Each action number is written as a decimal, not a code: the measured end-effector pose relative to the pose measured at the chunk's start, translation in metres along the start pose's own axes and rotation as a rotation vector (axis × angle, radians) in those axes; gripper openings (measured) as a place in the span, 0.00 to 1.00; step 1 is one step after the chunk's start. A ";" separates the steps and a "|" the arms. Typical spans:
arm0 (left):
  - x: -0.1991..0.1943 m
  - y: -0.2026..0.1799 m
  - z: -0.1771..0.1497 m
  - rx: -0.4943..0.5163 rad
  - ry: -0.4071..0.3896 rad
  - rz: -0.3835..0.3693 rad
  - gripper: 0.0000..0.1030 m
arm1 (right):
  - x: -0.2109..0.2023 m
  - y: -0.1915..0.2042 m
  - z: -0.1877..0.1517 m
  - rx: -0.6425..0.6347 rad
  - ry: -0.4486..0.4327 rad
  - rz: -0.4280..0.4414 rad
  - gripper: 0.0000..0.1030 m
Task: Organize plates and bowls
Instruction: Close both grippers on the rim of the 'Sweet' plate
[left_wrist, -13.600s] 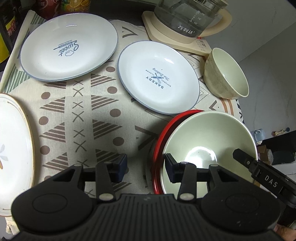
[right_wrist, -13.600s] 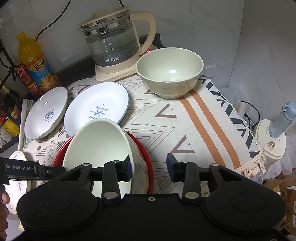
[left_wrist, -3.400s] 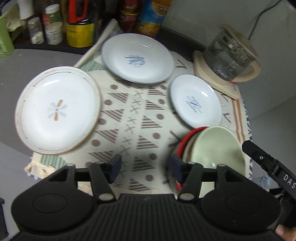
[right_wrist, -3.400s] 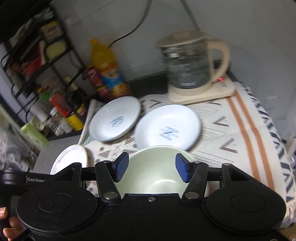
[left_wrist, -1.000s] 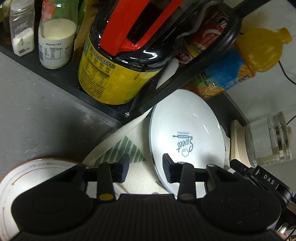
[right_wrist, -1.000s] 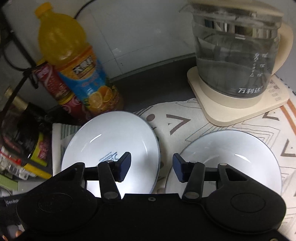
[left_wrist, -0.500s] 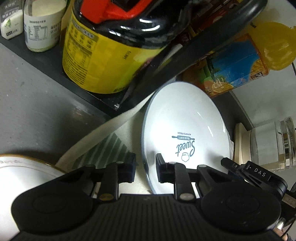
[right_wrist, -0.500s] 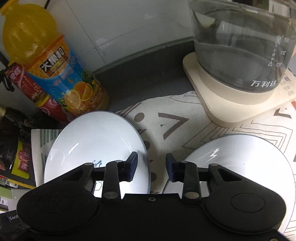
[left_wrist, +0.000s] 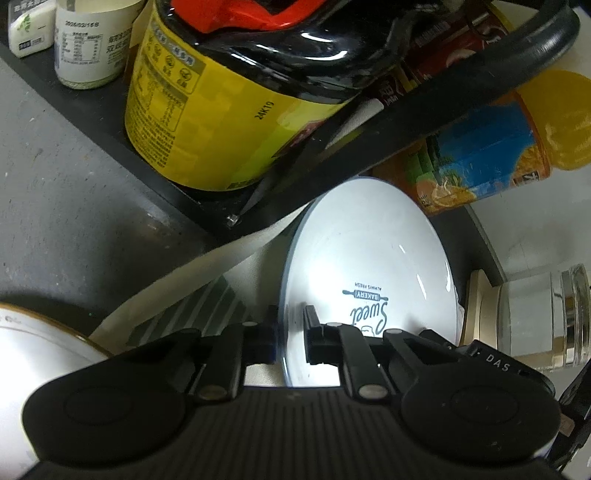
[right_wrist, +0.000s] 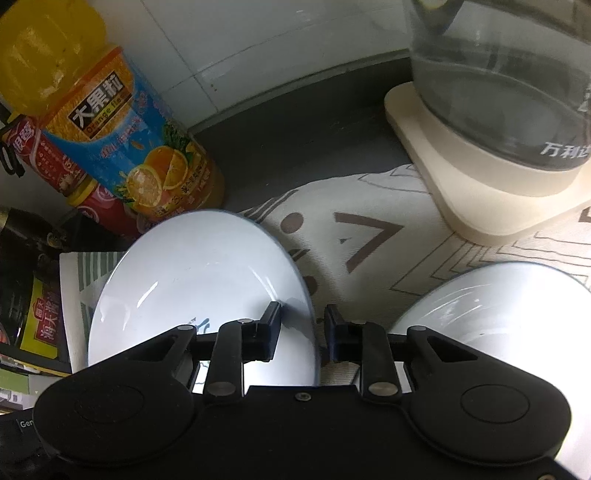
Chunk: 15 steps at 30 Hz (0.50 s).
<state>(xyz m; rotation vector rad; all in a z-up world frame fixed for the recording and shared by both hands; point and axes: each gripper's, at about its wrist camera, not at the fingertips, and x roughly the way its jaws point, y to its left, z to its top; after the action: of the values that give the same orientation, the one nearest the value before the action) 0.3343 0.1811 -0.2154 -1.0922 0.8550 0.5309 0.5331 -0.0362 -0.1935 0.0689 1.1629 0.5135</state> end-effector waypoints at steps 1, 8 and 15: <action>0.000 0.001 0.000 -0.007 -0.003 0.000 0.10 | 0.001 0.001 0.000 0.000 0.000 0.003 0.22; -0.001 0.011 0.001 -0.081 0.001 -0.023 0.07 | -0.007 -0.004 -0.004 0.015 -0.010 0.040 0.15; -0.010 0.022 0.006 -0.128 0.012 -0.040 0.07 | -0.032 -0.010 -0.011 0.042 -0.023 0.115 0.05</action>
<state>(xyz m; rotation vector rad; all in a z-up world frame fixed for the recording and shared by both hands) 0.3139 0.1954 -0.2180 -1.2273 0.8167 0.5523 0.5169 -0.0606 -0.1740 0.1782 1.1521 0.5886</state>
